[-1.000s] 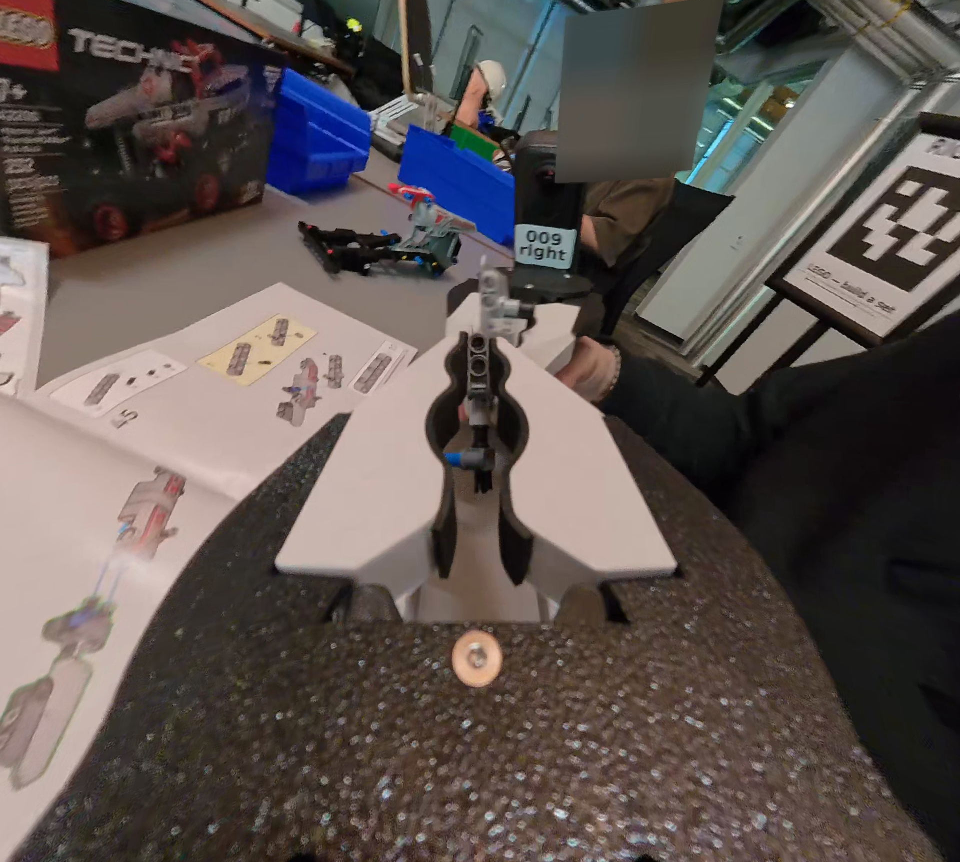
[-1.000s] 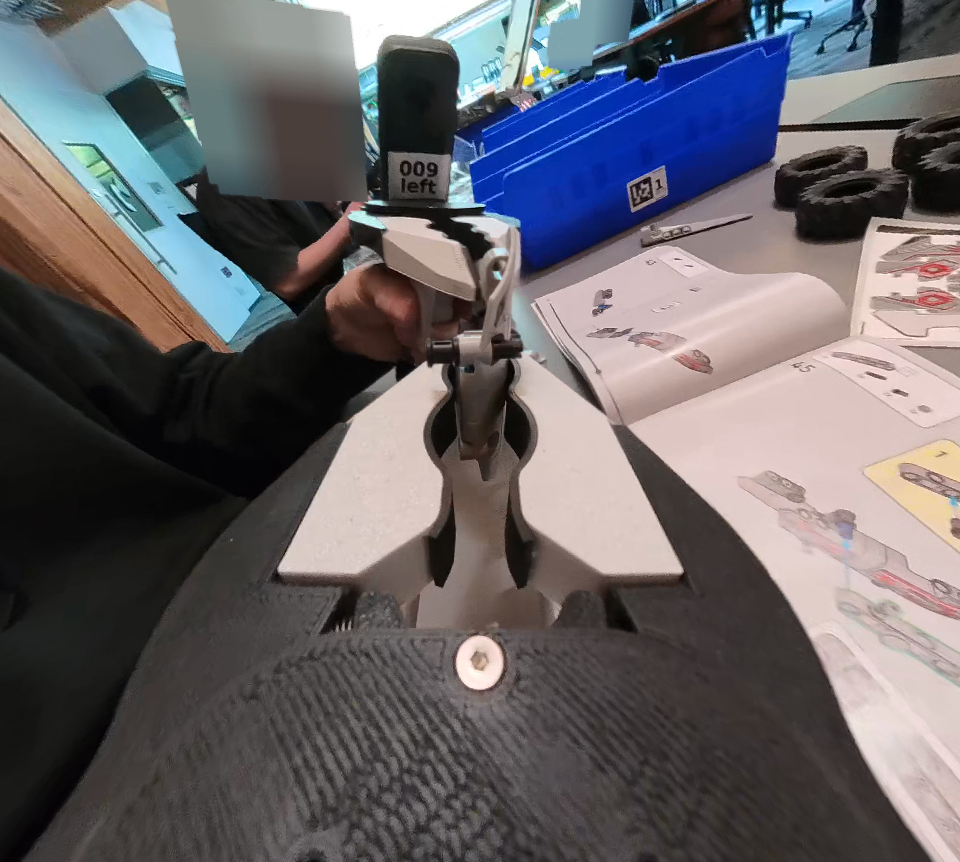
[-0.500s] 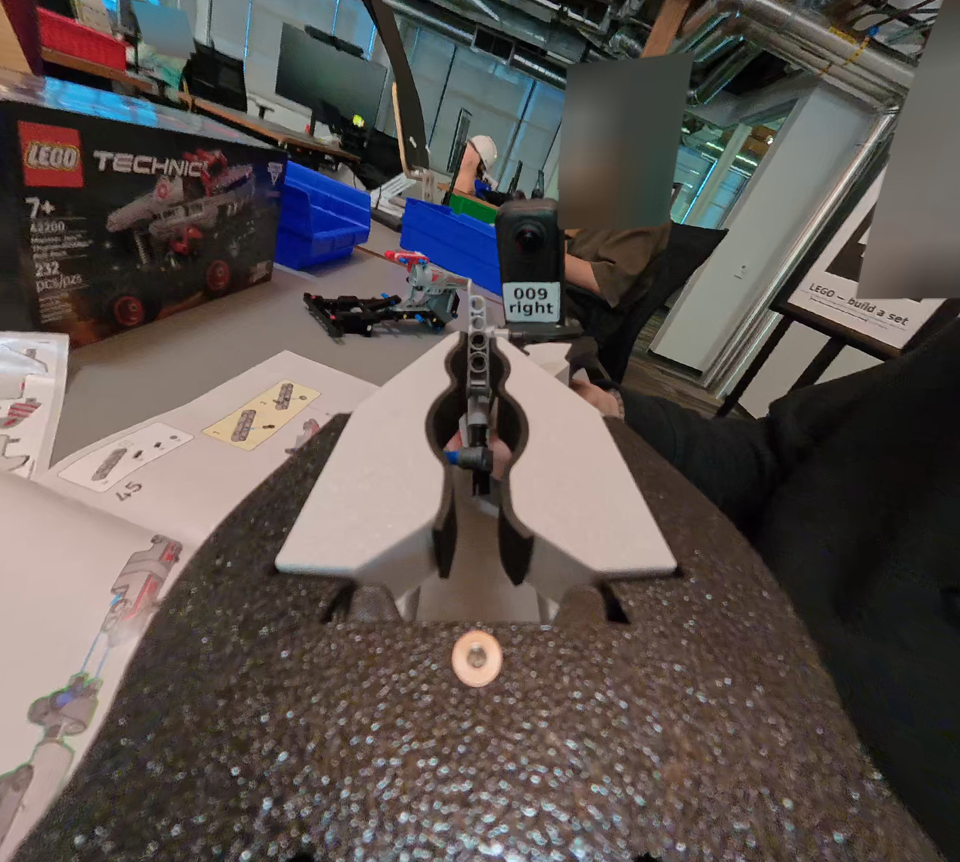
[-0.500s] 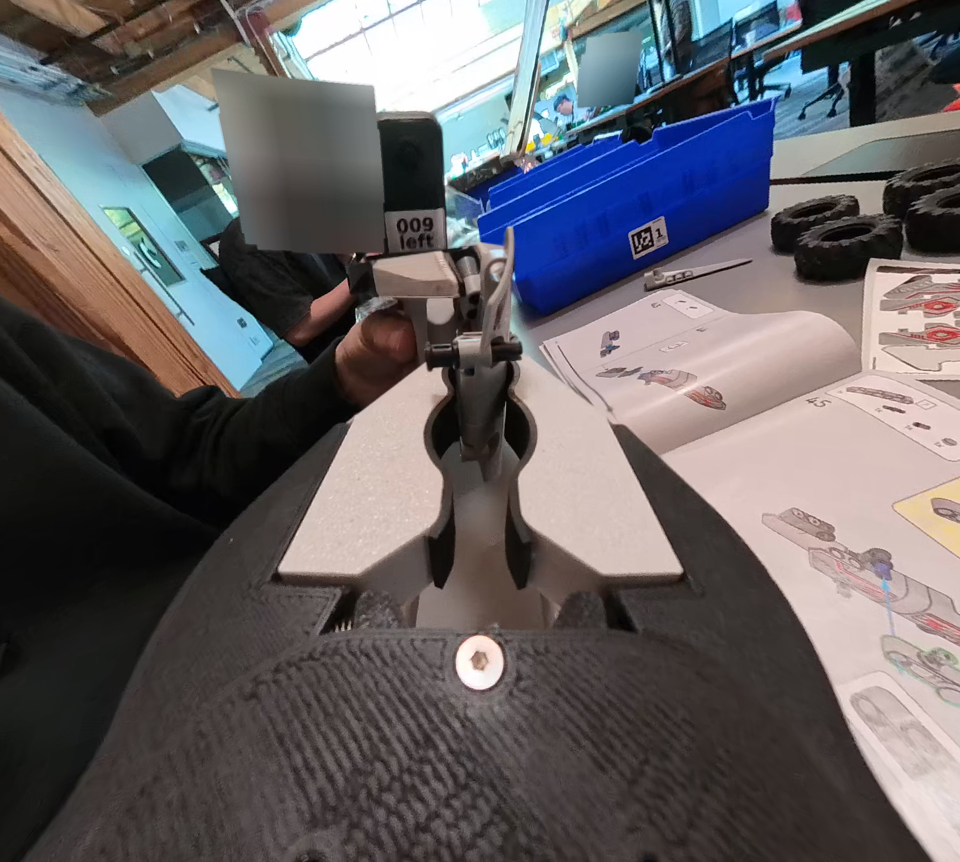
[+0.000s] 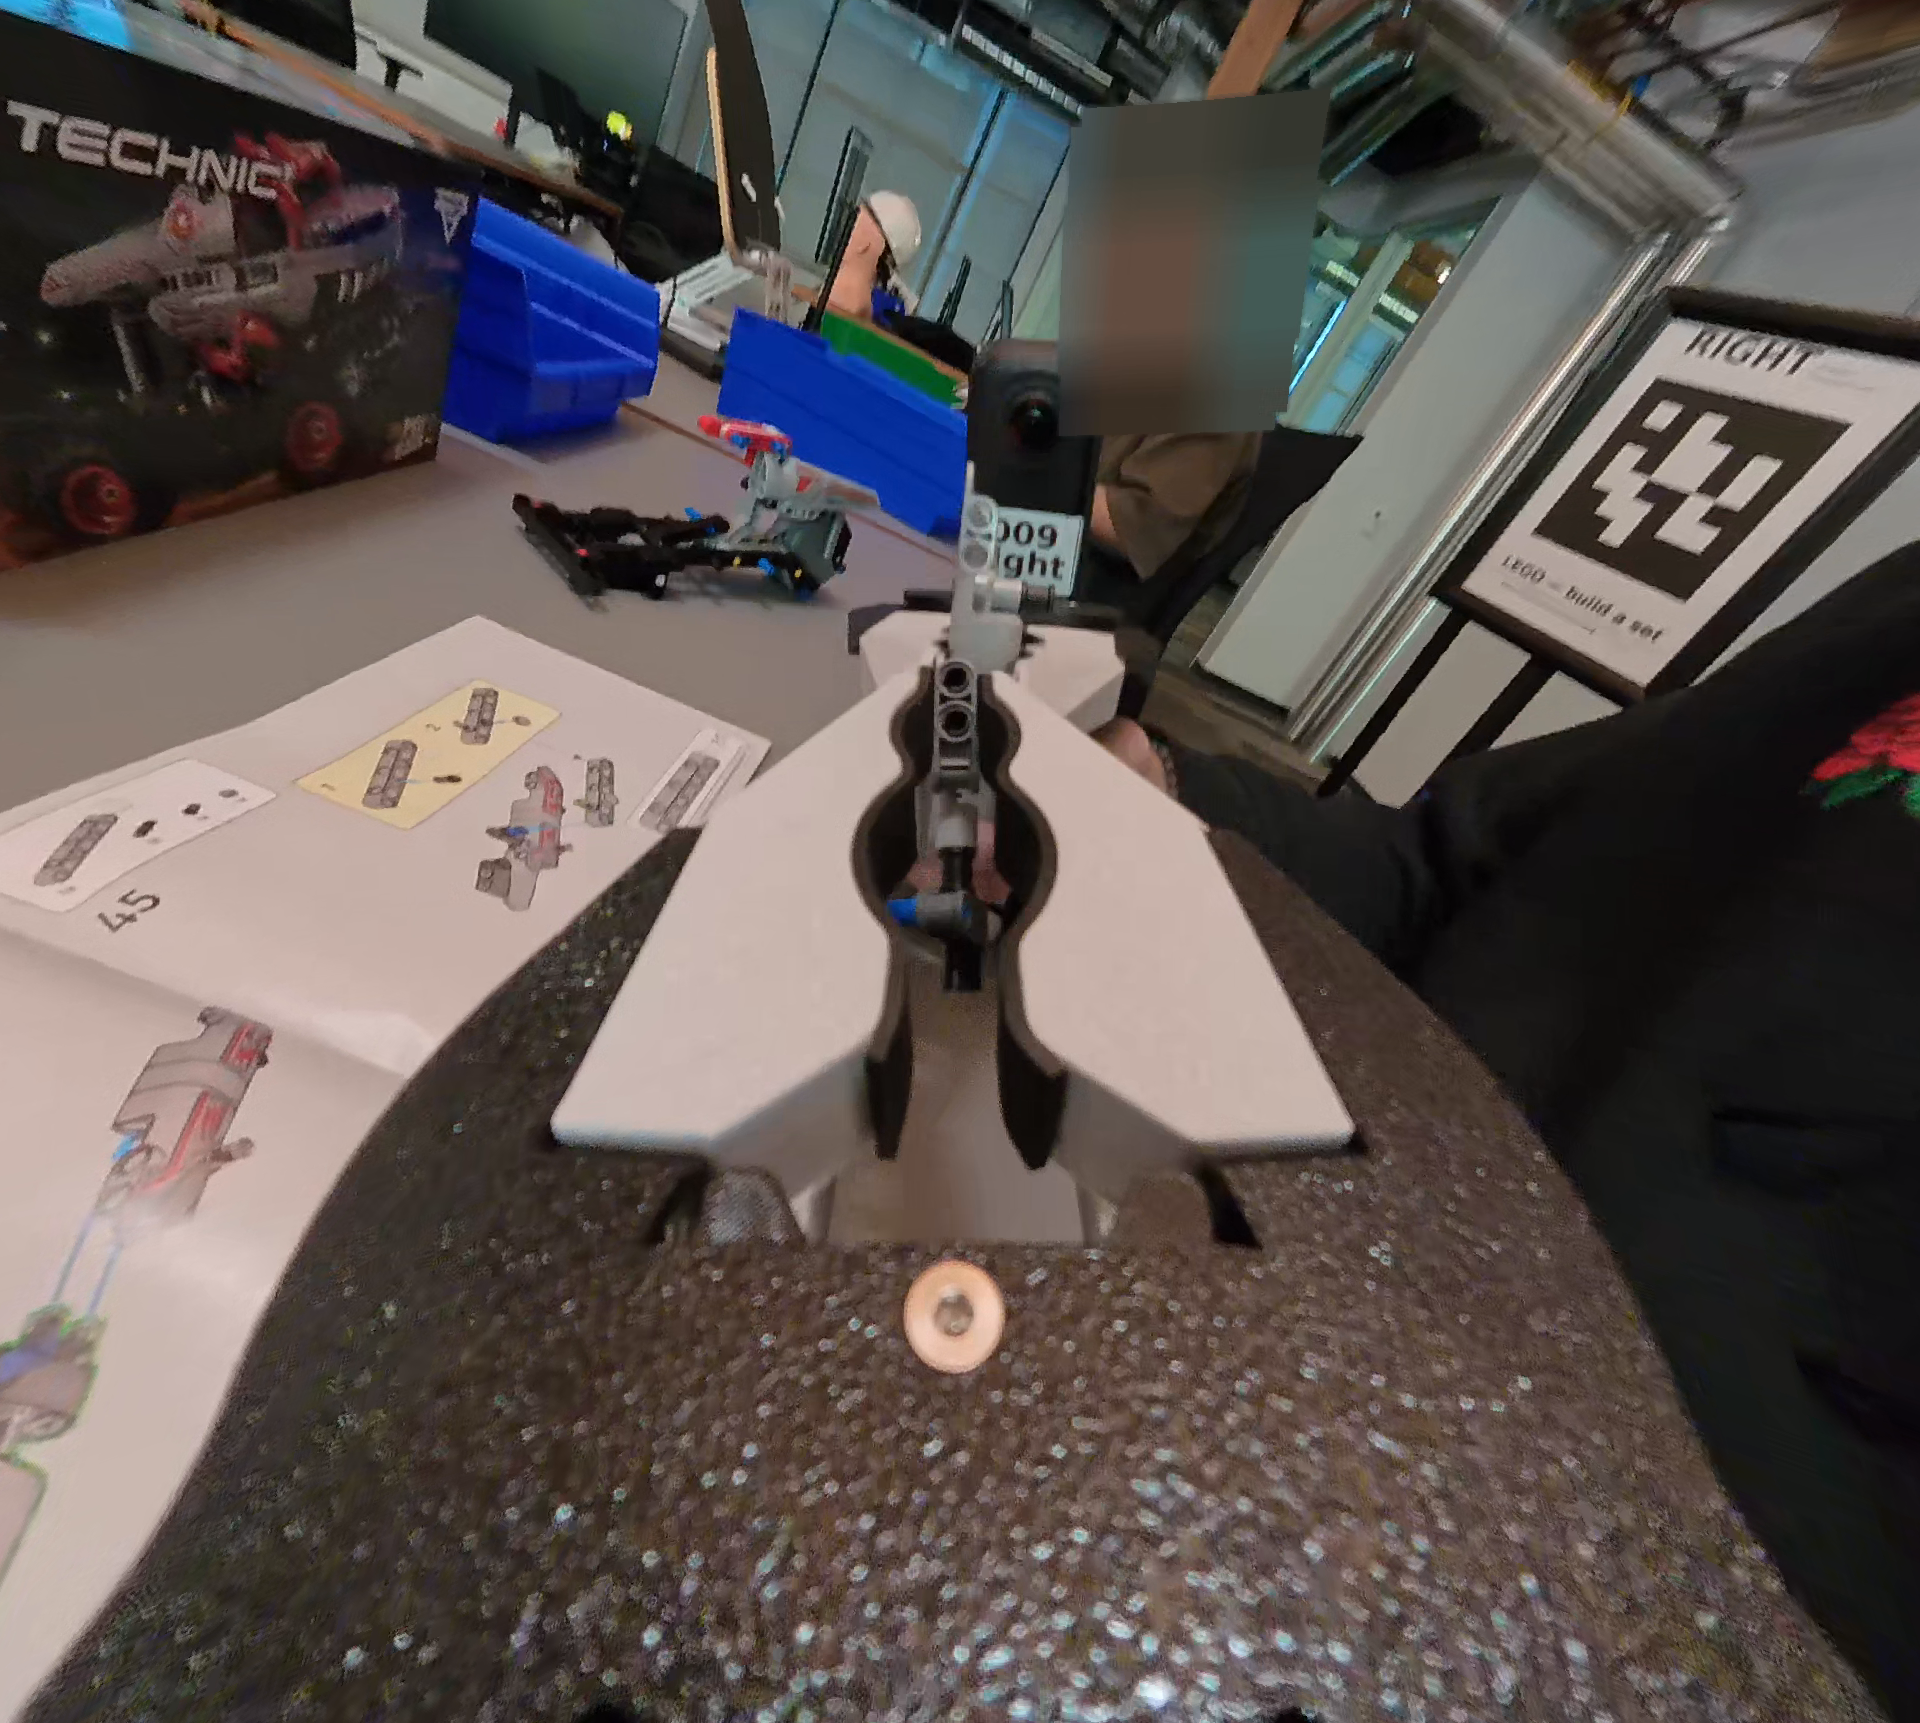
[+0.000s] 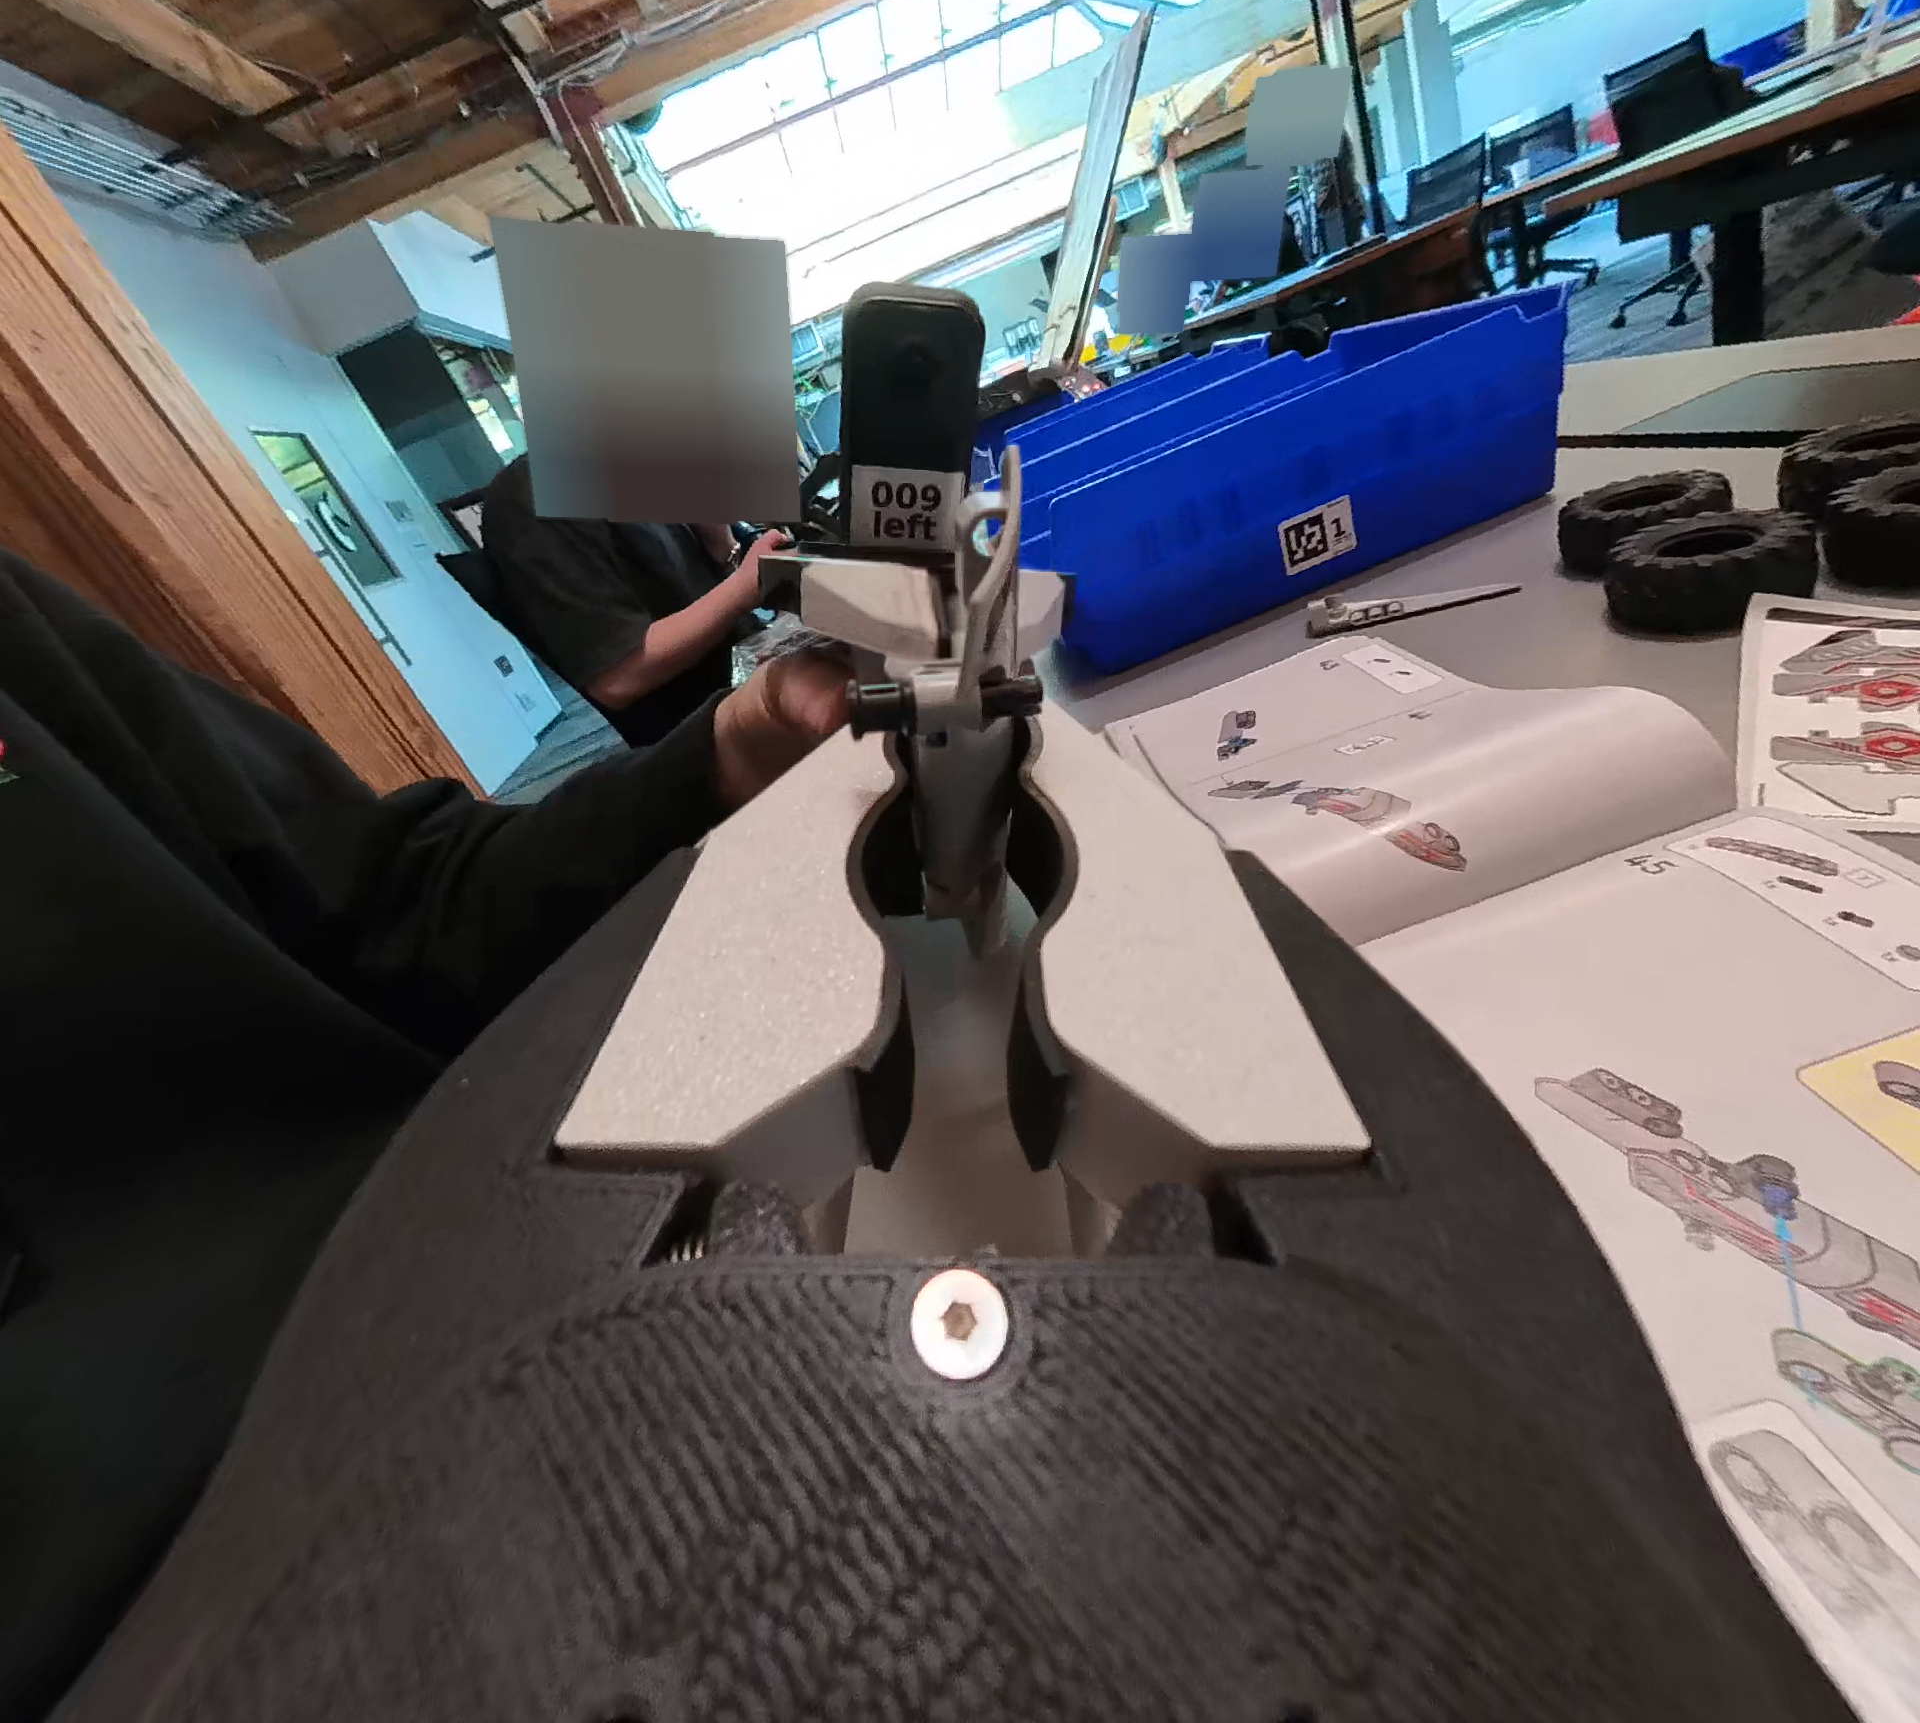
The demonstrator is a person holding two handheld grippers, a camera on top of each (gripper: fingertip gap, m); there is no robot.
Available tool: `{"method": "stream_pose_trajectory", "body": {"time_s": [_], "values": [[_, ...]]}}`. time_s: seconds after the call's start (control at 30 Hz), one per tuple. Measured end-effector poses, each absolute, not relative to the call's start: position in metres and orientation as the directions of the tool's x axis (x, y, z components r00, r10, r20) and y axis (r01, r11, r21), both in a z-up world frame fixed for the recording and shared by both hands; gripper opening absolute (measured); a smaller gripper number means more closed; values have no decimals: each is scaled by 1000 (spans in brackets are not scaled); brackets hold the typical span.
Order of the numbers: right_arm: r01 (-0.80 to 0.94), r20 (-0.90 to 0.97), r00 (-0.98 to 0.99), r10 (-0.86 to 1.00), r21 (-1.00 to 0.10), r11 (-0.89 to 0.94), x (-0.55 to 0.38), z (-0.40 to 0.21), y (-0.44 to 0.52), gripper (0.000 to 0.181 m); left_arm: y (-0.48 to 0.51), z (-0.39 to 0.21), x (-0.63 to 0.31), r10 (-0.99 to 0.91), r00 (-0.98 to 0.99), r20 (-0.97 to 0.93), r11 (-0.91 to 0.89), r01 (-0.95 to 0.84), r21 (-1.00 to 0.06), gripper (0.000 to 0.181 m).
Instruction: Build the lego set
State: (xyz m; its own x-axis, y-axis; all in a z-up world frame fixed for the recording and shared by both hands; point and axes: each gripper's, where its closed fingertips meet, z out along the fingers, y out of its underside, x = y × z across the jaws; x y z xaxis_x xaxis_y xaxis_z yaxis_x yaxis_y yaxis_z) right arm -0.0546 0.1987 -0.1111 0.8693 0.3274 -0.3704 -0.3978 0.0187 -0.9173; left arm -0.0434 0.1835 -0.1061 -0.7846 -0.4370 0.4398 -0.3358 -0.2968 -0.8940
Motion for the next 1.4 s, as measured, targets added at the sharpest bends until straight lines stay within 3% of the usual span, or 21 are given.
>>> {"method": "stream_pose_trajectory", "body": {"time_s": [0.4,0.63,0.8,1.03,1.4], "values": [[-312,-304,898,319,-950,-27,-60,-117,200,11,185,-112,-52,-391,-786,479,-250,-410,-877,5],[-288,-286,926,246,-957,-30,-53,-121,204,11,192,-117,-45,-464,-745,479,-239,-416,-878,5],[-357,-354,898,261,-933,-38,-51,-121,203,10,201,-80,-38,-500,-747,438,-415,-237,-878,5],[-397,-396,873,285,-916,-58,-66,-122,212,10,201,-65,-34,-581,-732,357,-479,-47,-876,5],[-407,-389,879,277,-914,6,-63,-115,211,10,201,-63,-42,-487,-780,392,-487,-131,-864,5]]}}
